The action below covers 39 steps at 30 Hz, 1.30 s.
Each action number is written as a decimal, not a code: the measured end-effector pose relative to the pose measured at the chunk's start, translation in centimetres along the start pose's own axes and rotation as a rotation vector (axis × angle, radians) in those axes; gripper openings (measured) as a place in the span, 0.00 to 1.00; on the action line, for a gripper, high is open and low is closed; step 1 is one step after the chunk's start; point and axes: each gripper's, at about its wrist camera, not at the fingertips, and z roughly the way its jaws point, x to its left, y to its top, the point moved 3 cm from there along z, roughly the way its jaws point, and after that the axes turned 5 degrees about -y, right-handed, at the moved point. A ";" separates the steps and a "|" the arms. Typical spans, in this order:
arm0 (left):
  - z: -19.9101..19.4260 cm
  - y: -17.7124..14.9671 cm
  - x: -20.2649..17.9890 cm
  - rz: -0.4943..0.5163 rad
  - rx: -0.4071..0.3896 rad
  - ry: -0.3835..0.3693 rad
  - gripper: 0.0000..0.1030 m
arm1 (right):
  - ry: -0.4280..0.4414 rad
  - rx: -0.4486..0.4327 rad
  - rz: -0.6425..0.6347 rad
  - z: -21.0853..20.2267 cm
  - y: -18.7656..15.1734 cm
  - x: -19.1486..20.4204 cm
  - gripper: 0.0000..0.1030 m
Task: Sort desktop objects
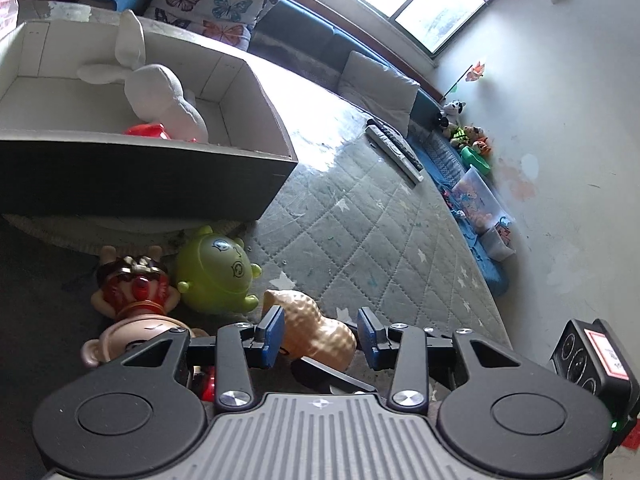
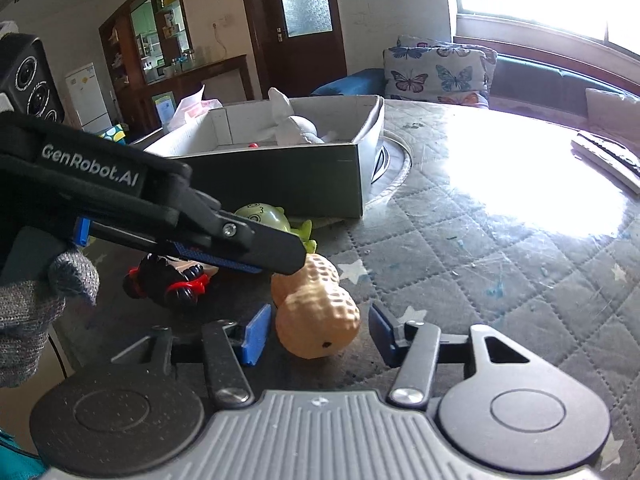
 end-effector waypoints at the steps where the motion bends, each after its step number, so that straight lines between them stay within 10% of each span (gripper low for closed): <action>1: 0.1 0.0 0.0 -0.008 0.001 0.006 0.41 | 0.001 -0.002 0.005 0.0 0.0 -0.1 0.47; 39: 3.8 -0.3 -1.0 -0.048 0.051 0.023 0.37 | -0.015 -0.070 0.109 -1.0 -1.9 -2.5 0.48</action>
